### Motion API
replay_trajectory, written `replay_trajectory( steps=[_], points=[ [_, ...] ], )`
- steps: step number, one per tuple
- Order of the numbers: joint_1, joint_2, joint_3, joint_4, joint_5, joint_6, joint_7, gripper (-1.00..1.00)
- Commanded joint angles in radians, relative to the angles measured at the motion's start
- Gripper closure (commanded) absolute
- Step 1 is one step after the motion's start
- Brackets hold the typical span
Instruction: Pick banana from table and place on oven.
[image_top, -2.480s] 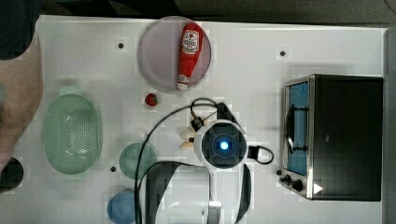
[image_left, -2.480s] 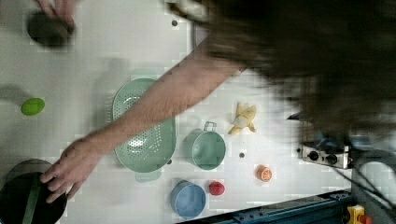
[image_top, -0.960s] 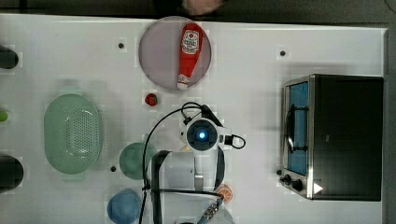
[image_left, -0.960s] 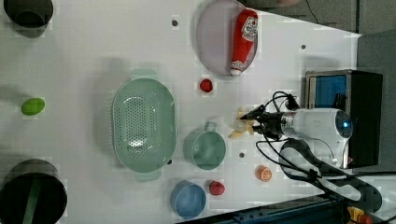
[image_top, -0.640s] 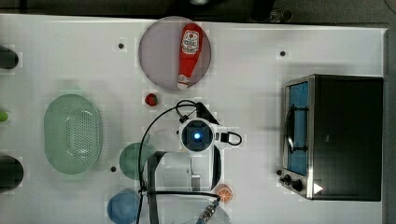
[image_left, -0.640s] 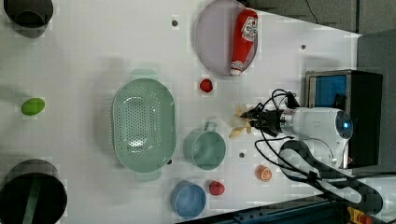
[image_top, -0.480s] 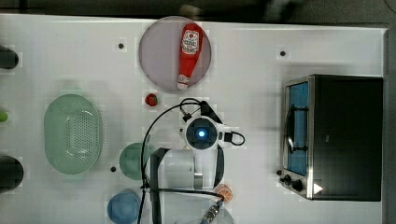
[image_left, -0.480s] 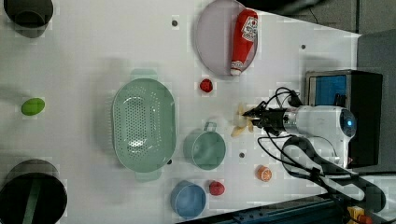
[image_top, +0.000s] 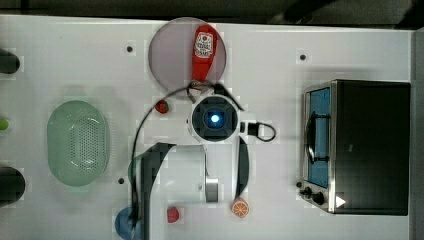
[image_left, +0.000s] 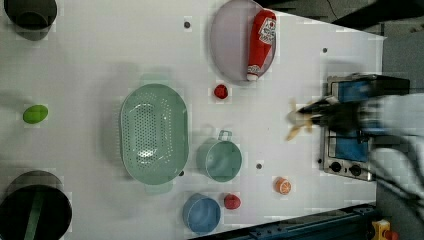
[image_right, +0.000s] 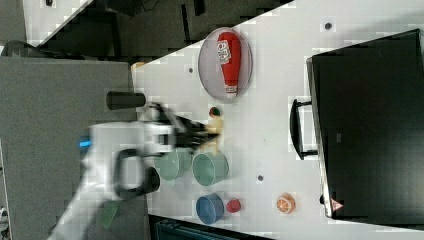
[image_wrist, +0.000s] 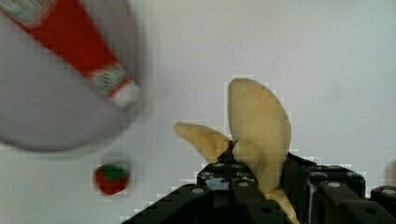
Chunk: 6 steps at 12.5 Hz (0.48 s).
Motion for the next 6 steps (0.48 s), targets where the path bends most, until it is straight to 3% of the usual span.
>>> replay_trajectory(
  steps=[1, 3, 6],
  points=[
    [-0.021, -0.132, -0.049, 0.172, 0.005, -0.252, 0.033, 0.45],
    [-0.032, -0.164, -0.114, 0.255, 0.003, -0.393, 0.029, 0.45],
    [-0.050, -0.149, -0.249, 0.302, -0.056, -0.424, -0.085, 0.46]
  ],
)
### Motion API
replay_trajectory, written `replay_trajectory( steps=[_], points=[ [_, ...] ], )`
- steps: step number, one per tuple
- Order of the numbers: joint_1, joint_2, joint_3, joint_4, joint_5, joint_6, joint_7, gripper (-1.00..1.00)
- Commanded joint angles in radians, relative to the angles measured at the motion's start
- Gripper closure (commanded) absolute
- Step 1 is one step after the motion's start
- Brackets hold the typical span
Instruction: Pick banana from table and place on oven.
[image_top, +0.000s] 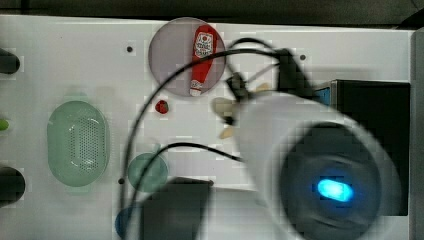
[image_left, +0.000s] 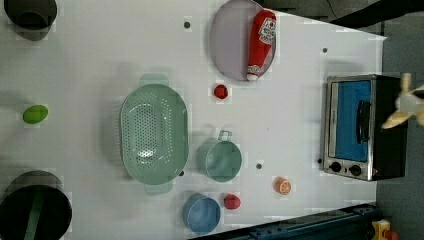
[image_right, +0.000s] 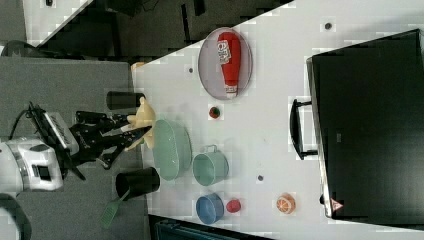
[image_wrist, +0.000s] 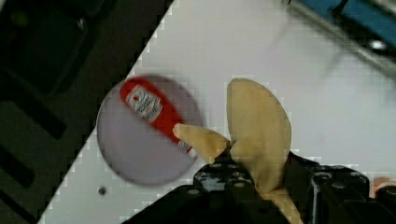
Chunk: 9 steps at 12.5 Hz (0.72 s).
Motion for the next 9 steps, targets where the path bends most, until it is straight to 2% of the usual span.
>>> replay_trajectory(
  steps=[1, 2, 6, 9],
  points=[
    [-0.066, 0.093, -0.144, -0.049, -0.090, -0.051, -0.188, 0.45],
    [-0.068, 0.115, -0.191, -0.042, -0.115, -0.025, -0.285, 0.46],
    [-0.070, 0.249, -0.375, -0.010, -0.119, 0.112, -0.550, 0.45],
    [-0.070, 0.365, -0.448, -0.006, -0.116, 0.242, -0.725, 0.45]
  ],
)
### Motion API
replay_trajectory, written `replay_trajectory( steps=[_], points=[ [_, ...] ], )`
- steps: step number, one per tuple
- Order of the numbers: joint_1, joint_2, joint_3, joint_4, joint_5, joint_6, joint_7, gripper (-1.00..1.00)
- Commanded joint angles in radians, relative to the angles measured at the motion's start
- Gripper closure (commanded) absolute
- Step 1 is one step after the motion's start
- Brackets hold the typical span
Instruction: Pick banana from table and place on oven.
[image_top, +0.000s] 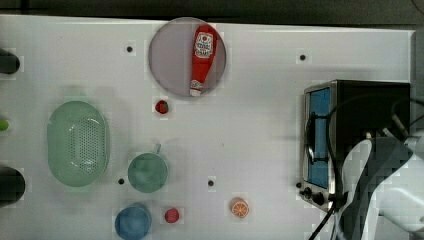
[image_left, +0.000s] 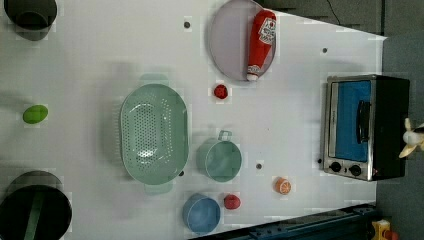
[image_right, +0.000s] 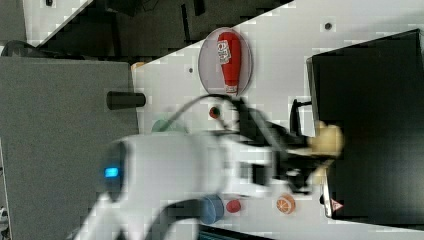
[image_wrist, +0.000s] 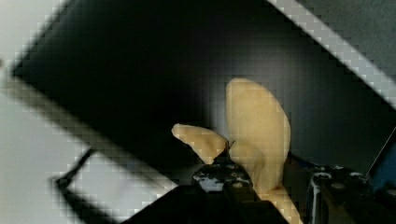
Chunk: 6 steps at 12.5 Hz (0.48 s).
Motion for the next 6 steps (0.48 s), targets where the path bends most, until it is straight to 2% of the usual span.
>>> replay_trajectory(
  steps=[1, 6],
  points=[
    [0.043, 0.032, -0.013, 0.024, 0.017, 0.068, -0.189, 0.37],
    [0.047, 0.074, -0.007, 0.020, 0.030, 0.067, -0.189, -0.74]
  ],
)
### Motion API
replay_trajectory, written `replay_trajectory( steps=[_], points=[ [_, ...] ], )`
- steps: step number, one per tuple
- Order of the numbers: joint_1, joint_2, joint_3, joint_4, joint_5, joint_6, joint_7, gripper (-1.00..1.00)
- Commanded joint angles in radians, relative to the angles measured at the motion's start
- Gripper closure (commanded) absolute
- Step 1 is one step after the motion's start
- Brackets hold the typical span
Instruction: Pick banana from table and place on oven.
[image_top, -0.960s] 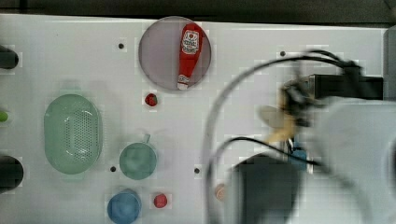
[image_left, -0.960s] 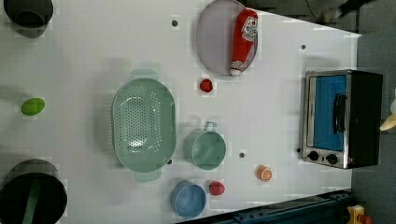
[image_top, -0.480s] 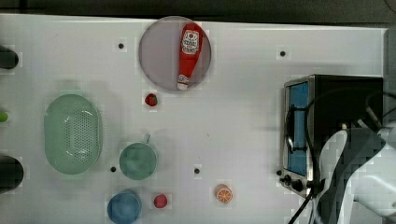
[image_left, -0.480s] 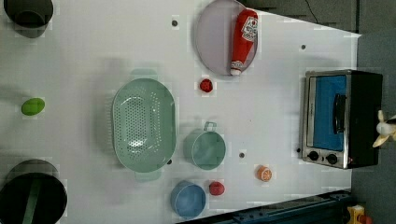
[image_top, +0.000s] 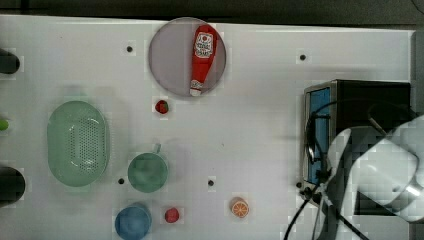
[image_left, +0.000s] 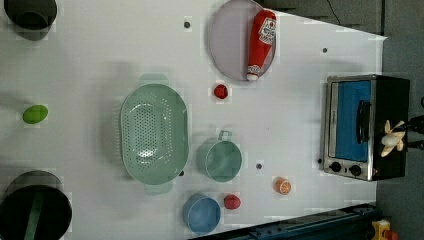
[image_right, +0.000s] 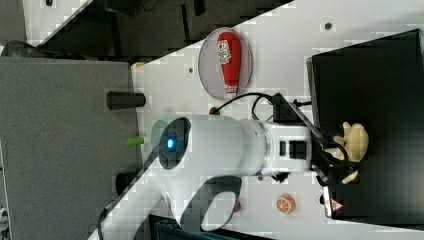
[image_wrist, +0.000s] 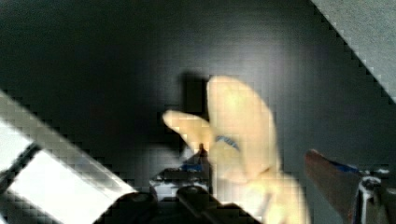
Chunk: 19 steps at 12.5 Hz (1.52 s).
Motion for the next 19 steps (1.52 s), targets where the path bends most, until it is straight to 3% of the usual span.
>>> replay_trajectory(
  steps=[1, 6, 10, 13, 16, 19],
  points=[
    [0.035, -0.048, 0.002, 0.038, 0.020, 0.006, -0.081, -1.00],
    [0.101, -0.168, 0.129, 0.081, 0.020, -0.061, -0.016, -1.00],
    [0.138, -0.334, 0.309, 0.079, 0.025, -0.331, 0.449, -1.00],
    [0.139, -0.433, 0.420, 0.064, 0.034, -0.380, 0.796, -1.00],
    [0.140, -0.515, 0.490, 0.016, 0.042, -0.390, 0.862, -1.00],
    [0.140, -0.572, 0.489, -0.048, 0.054, -0.391, 0.846, -1.00]
  ],
)
